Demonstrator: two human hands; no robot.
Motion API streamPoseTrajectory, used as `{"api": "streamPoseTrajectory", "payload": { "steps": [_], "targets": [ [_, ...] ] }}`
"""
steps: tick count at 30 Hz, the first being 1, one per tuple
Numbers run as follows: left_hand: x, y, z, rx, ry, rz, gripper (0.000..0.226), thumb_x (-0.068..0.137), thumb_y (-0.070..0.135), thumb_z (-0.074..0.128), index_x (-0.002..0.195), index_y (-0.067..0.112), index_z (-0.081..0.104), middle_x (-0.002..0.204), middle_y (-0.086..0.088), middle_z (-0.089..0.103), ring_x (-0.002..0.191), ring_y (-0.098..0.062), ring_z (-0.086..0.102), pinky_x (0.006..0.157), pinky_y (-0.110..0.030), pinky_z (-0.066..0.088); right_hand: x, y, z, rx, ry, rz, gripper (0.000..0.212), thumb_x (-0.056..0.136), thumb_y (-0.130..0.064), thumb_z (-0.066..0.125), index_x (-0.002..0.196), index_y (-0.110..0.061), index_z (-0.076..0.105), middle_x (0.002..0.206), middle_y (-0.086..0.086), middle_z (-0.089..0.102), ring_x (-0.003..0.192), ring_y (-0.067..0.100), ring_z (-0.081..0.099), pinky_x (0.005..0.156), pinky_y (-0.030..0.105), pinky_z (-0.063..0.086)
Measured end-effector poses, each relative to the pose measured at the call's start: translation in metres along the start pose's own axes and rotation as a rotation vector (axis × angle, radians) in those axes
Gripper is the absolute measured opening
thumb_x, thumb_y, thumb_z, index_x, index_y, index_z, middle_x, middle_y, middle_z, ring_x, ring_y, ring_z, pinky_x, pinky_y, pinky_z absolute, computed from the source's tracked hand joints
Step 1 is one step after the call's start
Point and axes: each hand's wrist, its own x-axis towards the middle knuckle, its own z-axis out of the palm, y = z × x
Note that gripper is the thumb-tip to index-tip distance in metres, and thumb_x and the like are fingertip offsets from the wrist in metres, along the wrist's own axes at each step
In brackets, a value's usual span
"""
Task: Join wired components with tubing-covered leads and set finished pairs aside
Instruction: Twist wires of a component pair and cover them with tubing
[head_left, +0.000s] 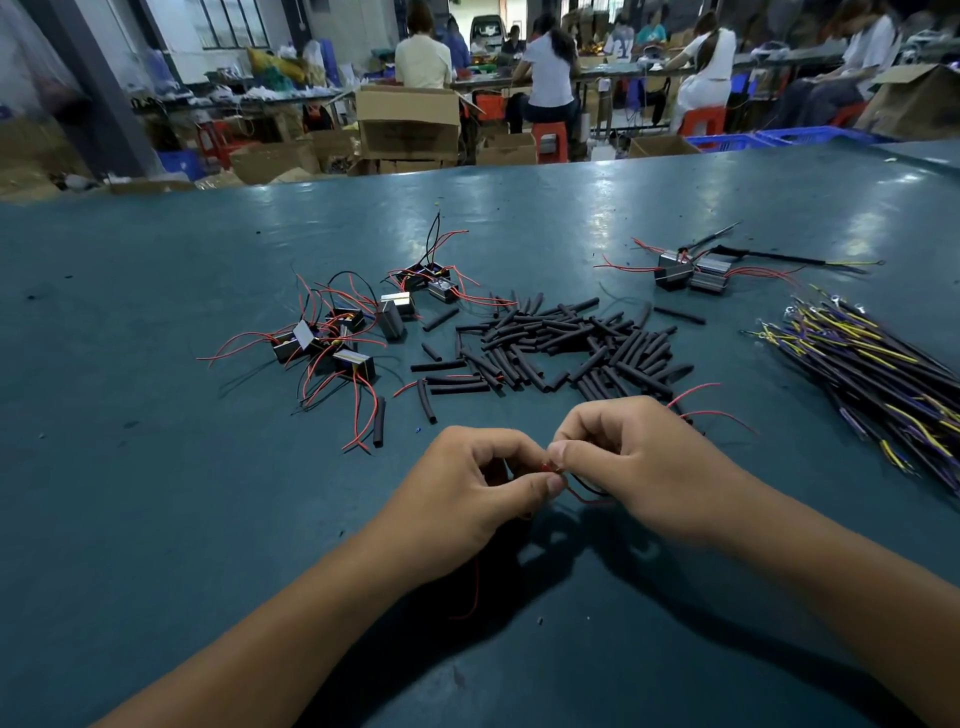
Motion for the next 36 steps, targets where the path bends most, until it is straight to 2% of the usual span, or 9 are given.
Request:
{"api": "streamPoseTrajectory", "payload": {
  "steps": [3,6,8,12,19,25,28,31,36],
  "targets": [
    [0.0,0.0,0.0,-0.034,0.002,-0.025,0.011,0.087,0.022,0.075,0.085,0.011,0.073,0.07,-0.018,0.064,0.067,-0.018,0.053,0.067,-0.038,0.043,-0.002,0.001,-0.006,-0.084,0.048,-0.157,0.014,0.094,-0.023,0.063,0.079,-0.024,0.065,0.063,-0.012,0.058,0.056,0.002,0.047,0.055,0.017,0.038],
    [-0.001,0.001,-0.001,-0.04,-0.018,-0.041,0.01,0.089,0.019,0.074,0.085,0.009,0.073,0.072,-0.007,0.064,0.068,-0.017,0.054,0.068,-0.036,0.045,-0.006,0.0,-0.018,-0.467,0.083,-0.484,0.009,0.091,-0.019,0.061,0.099,-0.02,0.065,0.082,-0.016,0.055,0.074,0.0,0.051,0.069,0.011,0.039],
    [-0.002,0.003,-0.001,-0.035,-0.027,-0.052,0.011,0.09,0.017,0.073,0.085,0.008,0.073,0.071,-0.005,0.062,0.068,-0.015,0.052,0.068,-0.034,0.044,-0.006,0.001,-0.023,-0.583,0.051,-0.601,0.015,0.093,-0.021,0.06,0.106,-0.018,0.068,0.09,-0.009,0.056,0.081,0.006,0.053,0.073,0.017,0.043],
    [-0.002,0.005,0.0,-0.026,-0.05,-0.058,0.016,0.091,0.015,0.071,0.076,0.018,0.07,0.065,0.003,0.056,0.063,-0.011,0.045,0.059,-0.026,0.037,-0.005,0.001,-0.023,-0.693,0.032,-0.733,0.018,0.096,-0.028,0.06,0.101,-0.018,0.074,0.092,0.001,0.061,0.082,0.02,0.059,0.063,0.031,0.051],
    [-0.002,0.003,0.0,0.006,-0.068,-0.041,0.024,0.091,0.016,0.072,0.07,0.028,0.068,0.063,0.011,0.054,0.059,-0.006,0.043,0.055,-0.018,0.035,-0.002,0.002,-0.02,-0.748,0.026,-0.785,0.014,0.097,-0.022,0.064,0.092,-0.011,0.072,0.088,0.002,0.061,0.077,0.023,0.059,0.057,0.039,0.052],
    [-0.002,0.002,-0.002,-0.034,-0.117,-0.022,0.013,0.091,0.019,0.072,0.079,0.016,0.071,0.069,0.001,0.055,0.065,-0.015,0.045,0.061,-0.032,0.036,-0.003,0.002,-0.025,-0.816,0.008,-0.84,0.013,0.1,-0.017,0.06,0.099,-0.013,0.072,0.09,0.002,0.063,0.08,0.024,0.059,0.057,0.04,0.053],
    [-0.002,0.002,-0.004,-0.06,-0.145,-0.033,0.014,0.091,0.018,0.072,0.086,0.005,0.072,0.071,0.002,0.059,0.068,-0.013,0.049,0.064,-0.032,0.039,-0.006,0.001,-0.028,-0.867,-0.008,-0.884,0.012,0.095,-0.008,0.063,0.1,-0.015,0.072,0.092,0.002,0.062,0.08,0.023,0.057,0.055,0.036,0.049],
    [-0.002,0.002,-0.005,-0.06,-0.157,-0.032,0.011,0.091,0.016,0.072,0.087,0.005,0.073,0.073,0.004,0.063,0.069,-0.01,0.053,0.066,-0.026,0.043,-0.006,0.003,-0.03,-0.912,-0.016,-0.923,0.018,0.093,-0.002,0.061,0.099,-0.016,0.072,0.094,0.003,0.062,0.081,0.024,0.057,0.054,0.035,0.045],
    [-0.002,0.002,-0.005,-0.072,-0.155,-0.036,0.013,0.088,0.02,0.073,0.079,0.012,0.071,0.071,0.0,0.059,0.069,-0.016,0.048,0.067,-0.036,0.038,-0.004,0.007,-0.028,-0.878,0.001,-0.913,0.015,0.092,-0.001,0.064,0.098,-0.012,0.072,0.091,0.004,0.064,0.079,0.025,0.058,0.054,0.042,0.049]
  ]
}}
